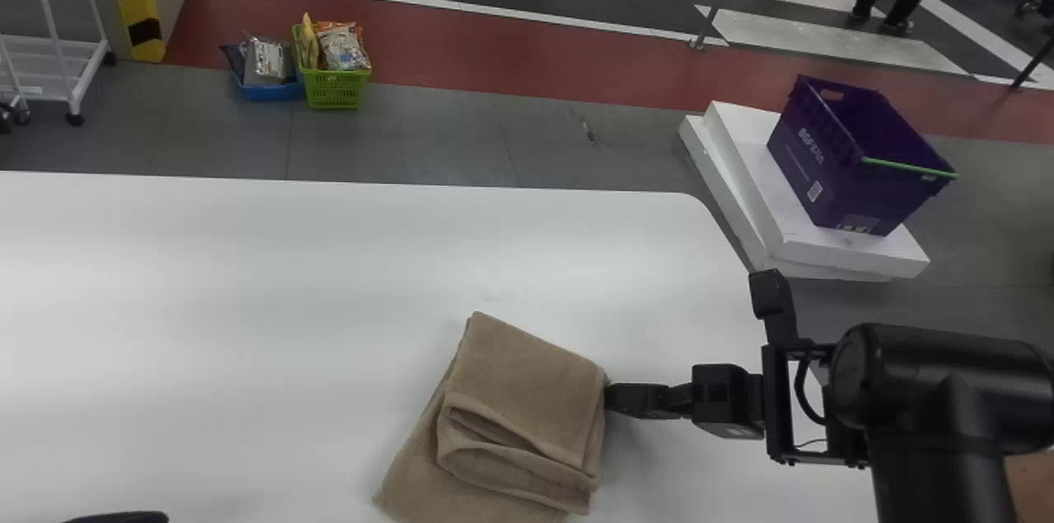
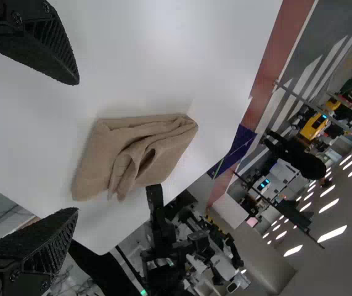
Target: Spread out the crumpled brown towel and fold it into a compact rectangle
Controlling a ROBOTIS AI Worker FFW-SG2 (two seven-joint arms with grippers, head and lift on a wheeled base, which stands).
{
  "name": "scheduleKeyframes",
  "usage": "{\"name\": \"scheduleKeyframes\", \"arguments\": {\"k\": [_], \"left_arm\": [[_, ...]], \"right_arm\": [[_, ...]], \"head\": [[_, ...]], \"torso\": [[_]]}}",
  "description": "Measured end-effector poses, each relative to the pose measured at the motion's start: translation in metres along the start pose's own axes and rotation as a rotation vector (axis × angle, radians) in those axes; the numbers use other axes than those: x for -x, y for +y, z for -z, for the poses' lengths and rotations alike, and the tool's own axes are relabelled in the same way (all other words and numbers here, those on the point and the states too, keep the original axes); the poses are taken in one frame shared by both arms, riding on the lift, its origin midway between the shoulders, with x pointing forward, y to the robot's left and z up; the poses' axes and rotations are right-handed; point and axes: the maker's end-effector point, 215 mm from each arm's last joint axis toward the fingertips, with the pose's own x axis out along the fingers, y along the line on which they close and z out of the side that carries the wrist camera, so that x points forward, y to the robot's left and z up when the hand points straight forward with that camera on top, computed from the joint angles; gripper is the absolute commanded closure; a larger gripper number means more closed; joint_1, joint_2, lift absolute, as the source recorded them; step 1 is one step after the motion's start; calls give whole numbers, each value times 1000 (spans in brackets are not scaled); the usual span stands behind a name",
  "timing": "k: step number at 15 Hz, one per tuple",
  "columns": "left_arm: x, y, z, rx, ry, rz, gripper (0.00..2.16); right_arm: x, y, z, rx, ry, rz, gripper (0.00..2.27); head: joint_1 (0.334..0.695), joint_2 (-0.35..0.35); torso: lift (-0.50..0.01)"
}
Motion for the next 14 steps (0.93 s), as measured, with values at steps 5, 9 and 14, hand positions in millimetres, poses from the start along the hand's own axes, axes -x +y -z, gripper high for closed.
{"name": "scheduleKeyframes", "arguments": {"k": [5, 9, 14], "left_arm": [[1, -1, 2, 2, 2, 0, 76], [2, -3, 5, 3, 6, -3, 76], [3, -7, 8, 2, 10, -3, 76]], "right_arm": [[-26, 19, -5, -37, 24, -66, 1413], [-44, 33, -22, -22, 0, -119, 1413], [-62, 35, -54, 52, -99, -116, 1413]], "head": [[695, -250], [695, -218], [695, -201]], "torso": [[-127], [-127], [-127]]}}
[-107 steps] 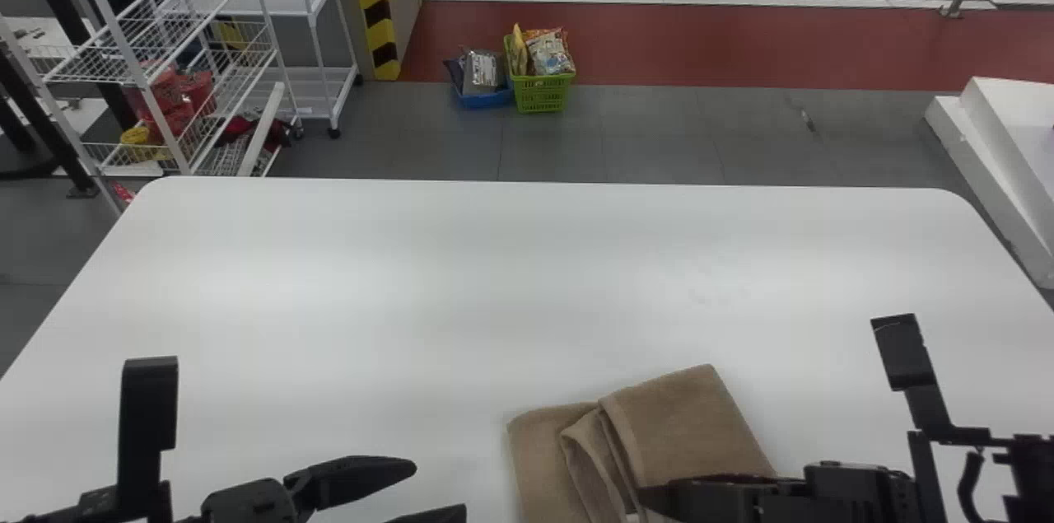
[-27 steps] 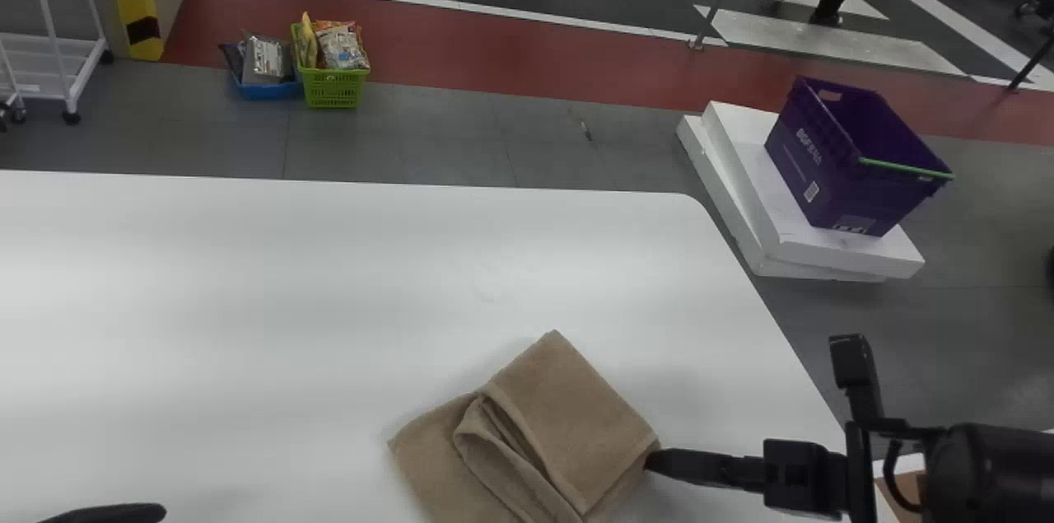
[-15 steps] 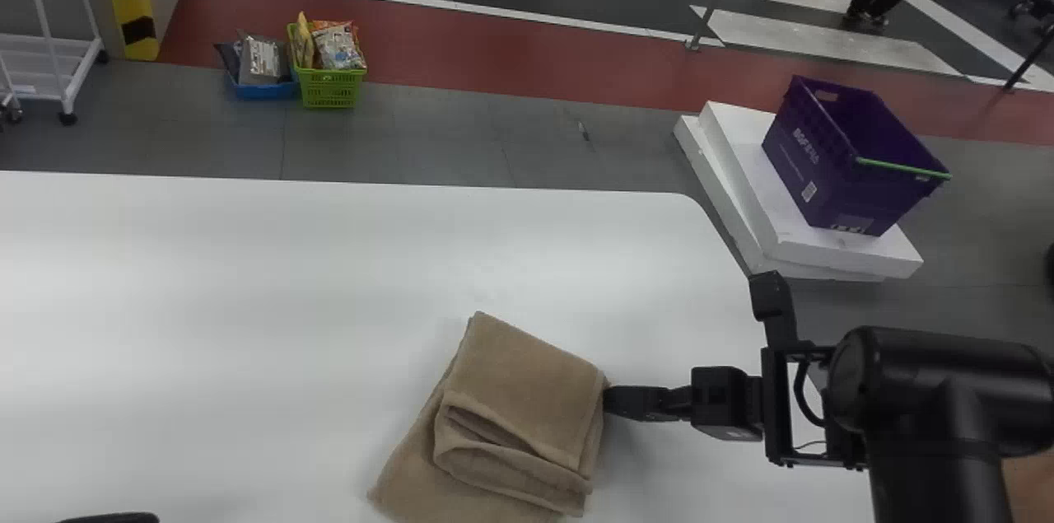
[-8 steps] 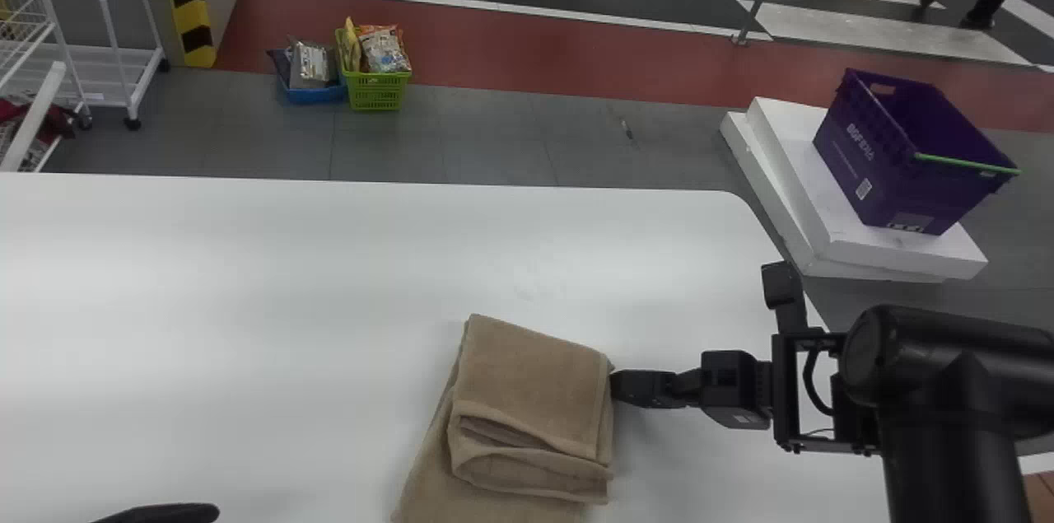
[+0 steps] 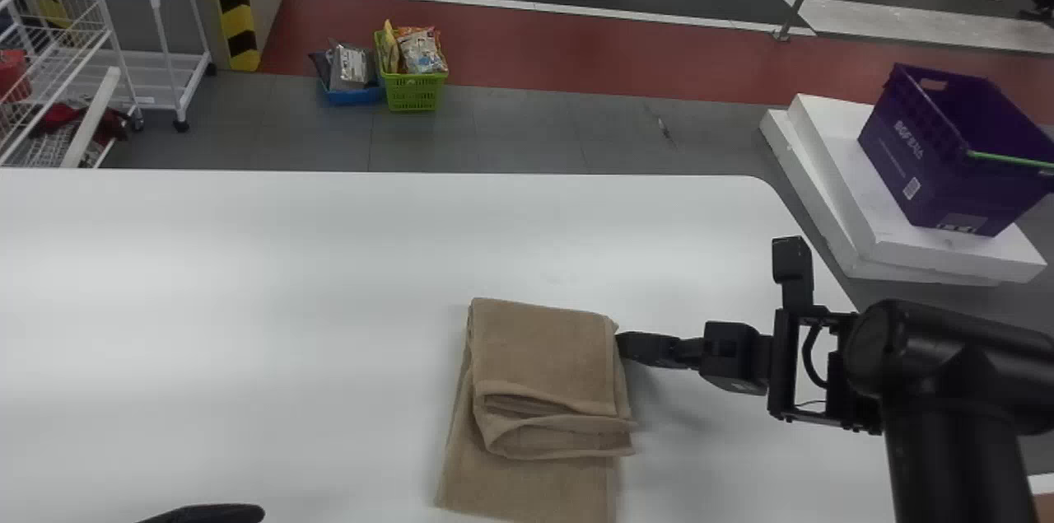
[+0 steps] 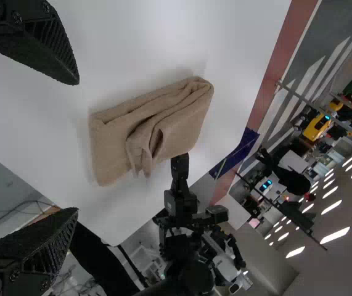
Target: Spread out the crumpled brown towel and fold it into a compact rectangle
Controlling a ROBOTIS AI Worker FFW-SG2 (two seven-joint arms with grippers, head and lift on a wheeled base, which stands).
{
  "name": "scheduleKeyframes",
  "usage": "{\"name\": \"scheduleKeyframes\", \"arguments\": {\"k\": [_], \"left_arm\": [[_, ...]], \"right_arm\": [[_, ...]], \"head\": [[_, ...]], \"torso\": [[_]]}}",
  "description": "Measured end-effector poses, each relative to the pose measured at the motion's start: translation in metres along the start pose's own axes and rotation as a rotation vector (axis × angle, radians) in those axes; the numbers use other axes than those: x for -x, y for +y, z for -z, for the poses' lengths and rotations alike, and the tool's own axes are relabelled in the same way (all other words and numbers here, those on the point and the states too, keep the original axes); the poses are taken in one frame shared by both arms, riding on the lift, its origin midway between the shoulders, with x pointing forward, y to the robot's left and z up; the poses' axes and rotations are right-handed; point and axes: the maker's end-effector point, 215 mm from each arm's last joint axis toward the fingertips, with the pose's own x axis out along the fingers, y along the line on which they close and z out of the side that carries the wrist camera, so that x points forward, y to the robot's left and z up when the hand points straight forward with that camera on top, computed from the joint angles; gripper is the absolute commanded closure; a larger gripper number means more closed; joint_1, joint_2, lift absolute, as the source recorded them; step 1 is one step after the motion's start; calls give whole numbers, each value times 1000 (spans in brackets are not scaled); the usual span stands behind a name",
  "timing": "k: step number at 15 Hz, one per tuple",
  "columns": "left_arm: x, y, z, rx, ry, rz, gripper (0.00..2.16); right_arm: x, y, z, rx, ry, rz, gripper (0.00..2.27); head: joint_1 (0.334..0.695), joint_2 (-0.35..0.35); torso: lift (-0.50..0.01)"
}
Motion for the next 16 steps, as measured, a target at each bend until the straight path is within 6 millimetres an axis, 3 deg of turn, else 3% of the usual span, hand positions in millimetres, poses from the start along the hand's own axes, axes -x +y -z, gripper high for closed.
{"name": "scheduleKeyframes", "arguments": {"k": [11, 16], "left_arm": [[2, 0, 1, 0, 2, -4, 76], [0, 4, -1, 2, -2, -6, 76]], "right_arm": [[-5, 1, 12, -31, 6, -6, 1413], [0, 15, 14, -33, 5, -32, 1413]], "head": [[695, -192], [695, -181]], "torso": [[-127], [-127]]}}
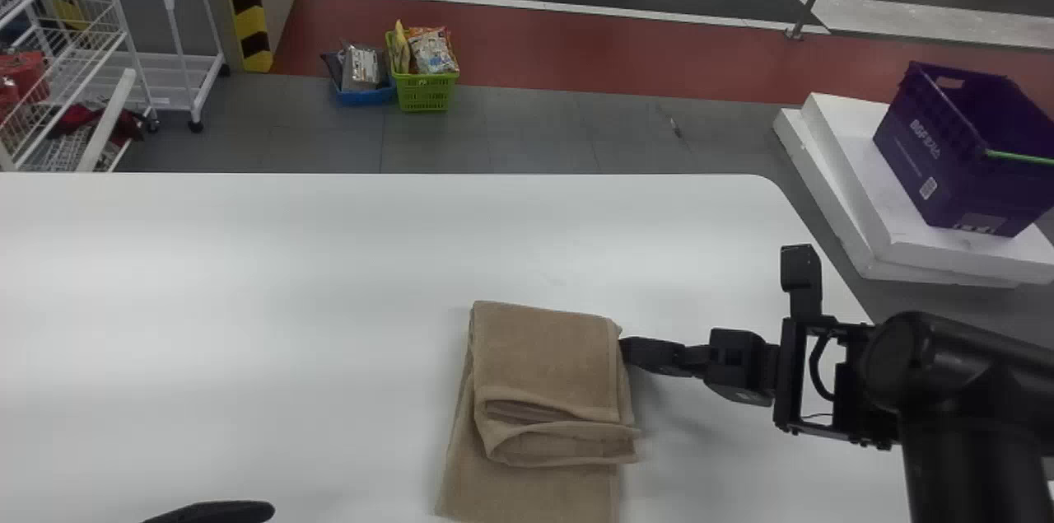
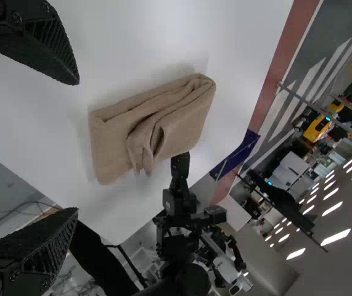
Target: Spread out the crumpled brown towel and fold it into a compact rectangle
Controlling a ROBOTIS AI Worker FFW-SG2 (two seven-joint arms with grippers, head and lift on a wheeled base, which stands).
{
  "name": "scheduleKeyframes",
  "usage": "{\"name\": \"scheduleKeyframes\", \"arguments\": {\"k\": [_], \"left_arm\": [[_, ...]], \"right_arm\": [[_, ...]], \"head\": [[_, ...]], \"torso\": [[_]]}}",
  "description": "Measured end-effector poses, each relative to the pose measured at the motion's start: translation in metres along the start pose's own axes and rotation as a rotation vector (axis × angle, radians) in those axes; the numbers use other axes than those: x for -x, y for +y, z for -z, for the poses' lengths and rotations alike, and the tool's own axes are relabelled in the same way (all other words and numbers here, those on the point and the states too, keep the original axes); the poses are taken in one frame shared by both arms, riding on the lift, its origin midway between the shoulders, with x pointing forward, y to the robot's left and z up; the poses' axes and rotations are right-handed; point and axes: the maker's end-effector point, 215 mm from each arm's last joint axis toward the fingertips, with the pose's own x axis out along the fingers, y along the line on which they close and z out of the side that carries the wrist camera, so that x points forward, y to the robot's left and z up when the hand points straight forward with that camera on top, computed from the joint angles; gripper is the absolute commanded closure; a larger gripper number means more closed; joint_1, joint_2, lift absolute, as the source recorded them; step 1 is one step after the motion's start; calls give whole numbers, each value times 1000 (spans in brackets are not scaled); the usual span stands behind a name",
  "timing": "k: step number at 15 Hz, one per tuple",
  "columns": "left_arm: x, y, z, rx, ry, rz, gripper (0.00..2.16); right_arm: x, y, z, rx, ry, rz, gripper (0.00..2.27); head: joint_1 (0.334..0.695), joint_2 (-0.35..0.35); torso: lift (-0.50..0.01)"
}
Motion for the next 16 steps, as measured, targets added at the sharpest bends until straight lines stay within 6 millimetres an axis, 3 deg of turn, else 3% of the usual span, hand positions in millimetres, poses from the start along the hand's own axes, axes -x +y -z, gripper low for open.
{"name": "scheduleKeyframes", "arguments": {"k": [4, 10, 16], "left_arm": [[-1, 5, -3, -4, -6, -3, 76], [-3, 10, -6, -2, -11, -4, 76], [-4, 12, -6, 2, -12, -2, 76]], "right_arm": [[2, 19, -3, 13, -5, -33, 1413], [2, 29, -3, 19, 3, -36, 1413], [-23, 51, -26, 97, -58, -94, 1409]], "head": [[695, -159], [695, -147], [695, -105]], "torso": [[-127], [-127], [-127]]}}
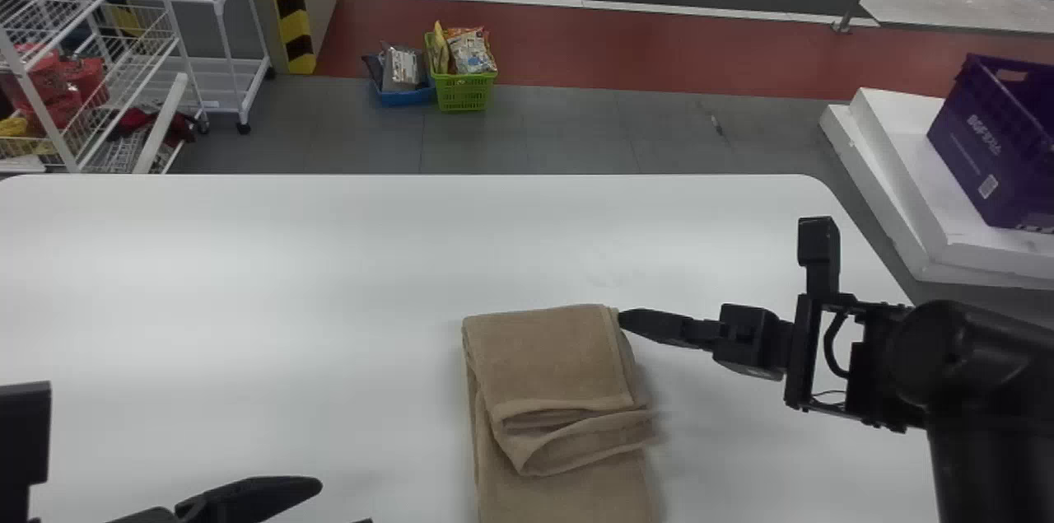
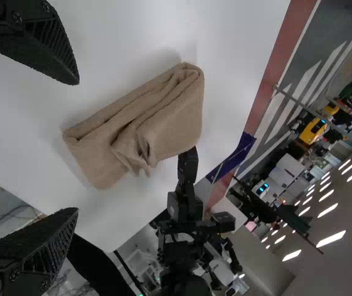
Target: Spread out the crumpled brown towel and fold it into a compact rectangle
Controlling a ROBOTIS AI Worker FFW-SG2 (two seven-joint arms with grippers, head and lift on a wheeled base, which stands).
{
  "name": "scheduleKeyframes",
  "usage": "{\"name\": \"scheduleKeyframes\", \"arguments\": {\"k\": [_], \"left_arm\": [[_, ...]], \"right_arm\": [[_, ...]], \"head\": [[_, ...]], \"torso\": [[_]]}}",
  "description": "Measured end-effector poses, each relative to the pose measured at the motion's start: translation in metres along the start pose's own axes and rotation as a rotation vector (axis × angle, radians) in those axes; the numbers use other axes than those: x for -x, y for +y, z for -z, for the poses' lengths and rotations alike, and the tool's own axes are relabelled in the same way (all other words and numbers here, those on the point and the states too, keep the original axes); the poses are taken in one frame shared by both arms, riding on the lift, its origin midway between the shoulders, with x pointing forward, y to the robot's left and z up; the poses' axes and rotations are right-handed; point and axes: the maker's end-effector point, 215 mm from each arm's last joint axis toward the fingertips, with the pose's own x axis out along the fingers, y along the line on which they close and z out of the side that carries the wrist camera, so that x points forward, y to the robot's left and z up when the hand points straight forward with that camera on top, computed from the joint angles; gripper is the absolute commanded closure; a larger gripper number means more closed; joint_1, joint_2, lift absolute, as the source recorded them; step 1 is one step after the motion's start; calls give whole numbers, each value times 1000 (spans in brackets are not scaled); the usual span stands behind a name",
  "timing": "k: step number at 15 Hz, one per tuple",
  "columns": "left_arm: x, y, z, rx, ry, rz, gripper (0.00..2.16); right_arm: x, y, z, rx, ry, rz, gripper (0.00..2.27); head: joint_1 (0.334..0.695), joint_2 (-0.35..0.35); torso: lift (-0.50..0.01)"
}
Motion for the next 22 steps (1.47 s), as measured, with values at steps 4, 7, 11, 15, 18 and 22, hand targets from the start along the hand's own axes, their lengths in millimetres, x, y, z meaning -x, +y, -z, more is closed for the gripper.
{"name": "scheduleKeyframes", "arguments": {"k": [4, 7, 11, 15, 18, 22], "left_arm": [[1, 0, 1, 3, 0, 0, 76], [6, 1, 0, 5, -7, -1, 76], [8, 1, -3, 2, -12, 0, 76], [6, -2, -5, -5, -15, 4, 76], [9, -1, -5, -4, -18, -11, 76], [16, 4, -4, 10, -30, -31, 76]], "right_arm": [[-15, 7, 0, 9, 11, -29, 1025], [-1, 6, 4, 43, -5, -10, 60], [61, -2, -9, 143, -68, 99, 66], [81, 55, -32, 336, -40, 59, 83], [57, 91, -11, 451, 94, 4, 80], [53, 113, 23, 537, 251, -76, 66]], "head": [[695, -84], [695, -85], [695, -150], [695, -145], [695, -88], [695, -23]], "torso": [[-127], [-127], [-127], [-127], [-127], [-127]]}}
